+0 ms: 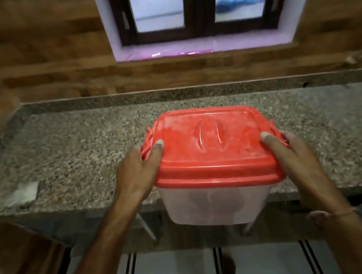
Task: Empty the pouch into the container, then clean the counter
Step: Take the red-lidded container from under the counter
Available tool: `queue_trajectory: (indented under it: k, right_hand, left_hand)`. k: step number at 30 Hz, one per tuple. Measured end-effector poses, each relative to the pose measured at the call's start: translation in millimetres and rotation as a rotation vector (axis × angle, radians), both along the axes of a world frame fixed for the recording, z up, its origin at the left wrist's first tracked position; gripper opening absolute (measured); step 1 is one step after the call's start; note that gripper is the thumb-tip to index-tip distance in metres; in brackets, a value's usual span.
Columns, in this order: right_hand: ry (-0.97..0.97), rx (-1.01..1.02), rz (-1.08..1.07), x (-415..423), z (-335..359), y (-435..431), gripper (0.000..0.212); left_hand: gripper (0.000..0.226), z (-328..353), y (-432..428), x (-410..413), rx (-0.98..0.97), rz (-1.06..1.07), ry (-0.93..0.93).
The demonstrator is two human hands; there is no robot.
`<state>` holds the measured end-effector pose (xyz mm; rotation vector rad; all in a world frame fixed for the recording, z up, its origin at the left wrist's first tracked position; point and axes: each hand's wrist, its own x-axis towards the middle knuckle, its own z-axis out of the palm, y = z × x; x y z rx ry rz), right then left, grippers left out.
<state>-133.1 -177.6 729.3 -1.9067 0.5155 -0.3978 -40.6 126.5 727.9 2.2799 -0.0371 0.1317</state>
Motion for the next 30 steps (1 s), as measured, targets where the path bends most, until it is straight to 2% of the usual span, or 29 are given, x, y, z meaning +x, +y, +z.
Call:
queue_trajectory:
  k: [5, 7, 11, 16, 19, 22, 24, 27, 28, 30]
  right_hand:
    - [-0.055, 0.024, 0.010, 81, 8, -31, 0.067]
    - [-0.042, -0.007, 0.006, 117, 0, -46, 0.070]
    - [-0.006, 0.009, 0.038, 181, -21, -72, 0.056]
    - [0.051, 0.019, 0.082, 225, -45, -85, 0.048]
    - [0.098, 0.069, 0.027, 241, -51, -85, 0.042]
    - [0.109, 0.078, -0.039, 254, -57, -90, 0.052]
    - [0.109, -0.005, -0.029, 260, -57, -90, 0.051]
    - [0.137, -0.172, -0.018, 267, -56, -92, 0.053]
    - [0.133, -0.156, -0.020, 268, -58, -92, 0.055]
    - [0.117, 0.072, -0.080, 271, -70, -95, 0.054]
  left_hand:
    - [0.064, 9, -40, 80, -0.025, 0.023, -0.049]
    - [0.058, 3, -57, 110, -0.033, 0.020, -0.039]
    - [0.059, -21, -82, 156, -0.072, 0.029, -0.022]
    - [0.067, -48, -92, 192, -0.088, 0.032, 0.029]
    - [0.081, -58, -88, 212, -0.122, 0.084, 0.084]
    - [0.097, -61, -79, 233, -0.210, 0.026, 0.194]
    - [0.093, -57, -79, 241, -0.212, -0.020, 0.211]
    - [0.072, -51, -76, 246, -0.153, 0.010, 0.195]
    - [0.065, -53, -74, 248, -0.240, 0.040, 0.233]
    - [0.057, -56, -67, 250, -0.500, 0.087, 0.367]
